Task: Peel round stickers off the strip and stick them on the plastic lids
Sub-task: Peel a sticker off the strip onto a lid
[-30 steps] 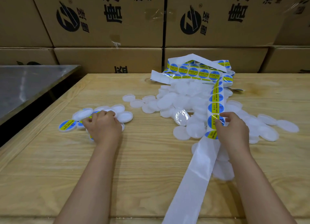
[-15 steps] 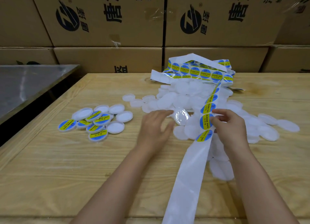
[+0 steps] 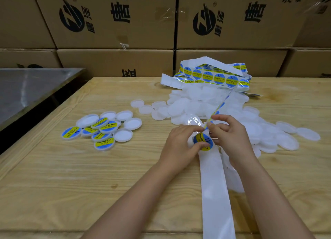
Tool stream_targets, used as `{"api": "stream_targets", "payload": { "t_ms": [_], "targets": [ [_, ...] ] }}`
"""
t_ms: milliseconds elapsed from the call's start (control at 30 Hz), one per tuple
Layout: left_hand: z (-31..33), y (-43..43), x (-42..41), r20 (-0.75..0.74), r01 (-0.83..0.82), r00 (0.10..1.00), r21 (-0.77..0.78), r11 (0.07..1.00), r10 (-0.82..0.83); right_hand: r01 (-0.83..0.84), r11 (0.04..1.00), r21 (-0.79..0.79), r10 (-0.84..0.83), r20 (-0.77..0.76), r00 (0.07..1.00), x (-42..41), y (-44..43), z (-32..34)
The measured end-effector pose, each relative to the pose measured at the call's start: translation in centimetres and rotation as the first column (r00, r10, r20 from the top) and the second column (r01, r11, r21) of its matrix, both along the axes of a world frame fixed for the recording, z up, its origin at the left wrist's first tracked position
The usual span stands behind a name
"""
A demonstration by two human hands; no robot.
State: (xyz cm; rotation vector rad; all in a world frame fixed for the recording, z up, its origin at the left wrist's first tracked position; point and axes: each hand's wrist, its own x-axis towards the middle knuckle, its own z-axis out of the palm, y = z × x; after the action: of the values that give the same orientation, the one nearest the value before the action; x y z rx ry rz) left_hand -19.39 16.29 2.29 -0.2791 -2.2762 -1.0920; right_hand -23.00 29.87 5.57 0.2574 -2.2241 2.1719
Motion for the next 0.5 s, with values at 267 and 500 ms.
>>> {"api": "stream_targets", "payload": {
  "t_ms": [267,500],
  "targets": [
    [0.0,-0.2,0.0,0.036,-0.01,0.999,0.14,0.99,0.004,0.073,0.993,0.096,-0.069,-0.047,0.997,-0.2,0.1,-0.5],
    [-0.1,-0.9,-0.5,0.019,0.03,0.999,0.268,0.963,-0.036,0.375,0.789,0.487,-0.294,-0.238,0.926,-0.8,1.0,-0.7]
  ]
}}
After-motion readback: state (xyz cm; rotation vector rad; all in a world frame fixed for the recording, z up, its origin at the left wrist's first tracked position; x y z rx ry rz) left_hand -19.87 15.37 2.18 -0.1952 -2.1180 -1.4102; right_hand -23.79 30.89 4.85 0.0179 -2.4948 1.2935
